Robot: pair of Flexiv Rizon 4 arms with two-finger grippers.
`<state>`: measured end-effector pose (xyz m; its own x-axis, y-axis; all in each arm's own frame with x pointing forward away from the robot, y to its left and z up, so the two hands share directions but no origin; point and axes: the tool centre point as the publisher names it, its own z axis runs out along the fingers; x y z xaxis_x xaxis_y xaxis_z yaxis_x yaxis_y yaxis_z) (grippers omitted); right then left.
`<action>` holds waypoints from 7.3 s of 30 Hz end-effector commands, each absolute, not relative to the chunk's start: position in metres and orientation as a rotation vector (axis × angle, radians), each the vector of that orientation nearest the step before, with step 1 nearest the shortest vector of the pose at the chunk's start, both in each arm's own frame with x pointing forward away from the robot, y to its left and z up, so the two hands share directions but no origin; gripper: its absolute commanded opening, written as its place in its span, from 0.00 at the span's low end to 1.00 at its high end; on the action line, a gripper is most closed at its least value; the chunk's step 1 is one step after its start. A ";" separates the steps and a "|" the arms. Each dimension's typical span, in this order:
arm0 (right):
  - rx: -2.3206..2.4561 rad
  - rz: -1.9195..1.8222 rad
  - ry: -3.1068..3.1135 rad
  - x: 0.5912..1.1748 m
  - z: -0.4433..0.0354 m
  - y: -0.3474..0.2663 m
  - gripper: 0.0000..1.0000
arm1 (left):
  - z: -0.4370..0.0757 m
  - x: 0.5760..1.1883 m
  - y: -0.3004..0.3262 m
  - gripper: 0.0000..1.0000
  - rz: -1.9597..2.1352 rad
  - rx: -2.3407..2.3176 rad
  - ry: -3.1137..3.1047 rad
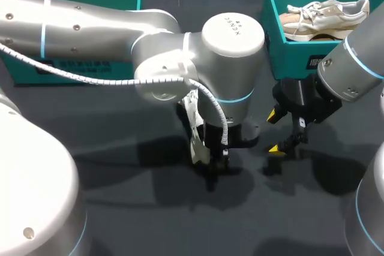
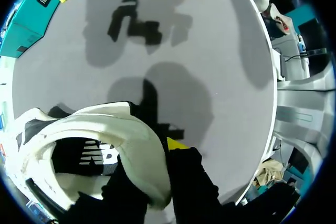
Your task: Take the shoe out of the shoebox, open the shoe tongue, remove and reinsert the insole, then place the shoe into the shoebox
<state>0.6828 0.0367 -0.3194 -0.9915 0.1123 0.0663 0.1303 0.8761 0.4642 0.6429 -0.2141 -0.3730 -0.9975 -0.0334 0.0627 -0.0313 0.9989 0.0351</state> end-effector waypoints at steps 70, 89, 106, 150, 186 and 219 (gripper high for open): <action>-0.196 -0.747 -3.010 0.681 -0.320 0.037 1.00 | -0.151 0.794 -0.123 0.00 -0.170 -0.130 -3.037; -0.196 -0.747 -3.010 0.681 -0.320 0.037 1.00 | -0.108 0.916 -0.022 0.00 -0.130 0.006 -3.014; -0.196 -0.747 -3.010 0.681 -0.320 0.037 1.00 | -0.104 0.958 0.079 0.00 -0.145 -0.011 -3.051; -0.196 -0.747 -3.010 0.681 -0.320 0.037 1.00 | -0.100 1.045 0.200 0.00 -0.076 -0.661 -3.012; -0.196 -0.747 -3.010 0.681 -0.320 0.037 1.00 | -0.102 1.069 0.242 0.00 -0.469 -1.579 -2.681; -0.196 -0.747 -3.010 0.681 -0.320 0.037 1.00 | -0.116 1.087 0.277 0.00 -0.728 -1.997 -2.264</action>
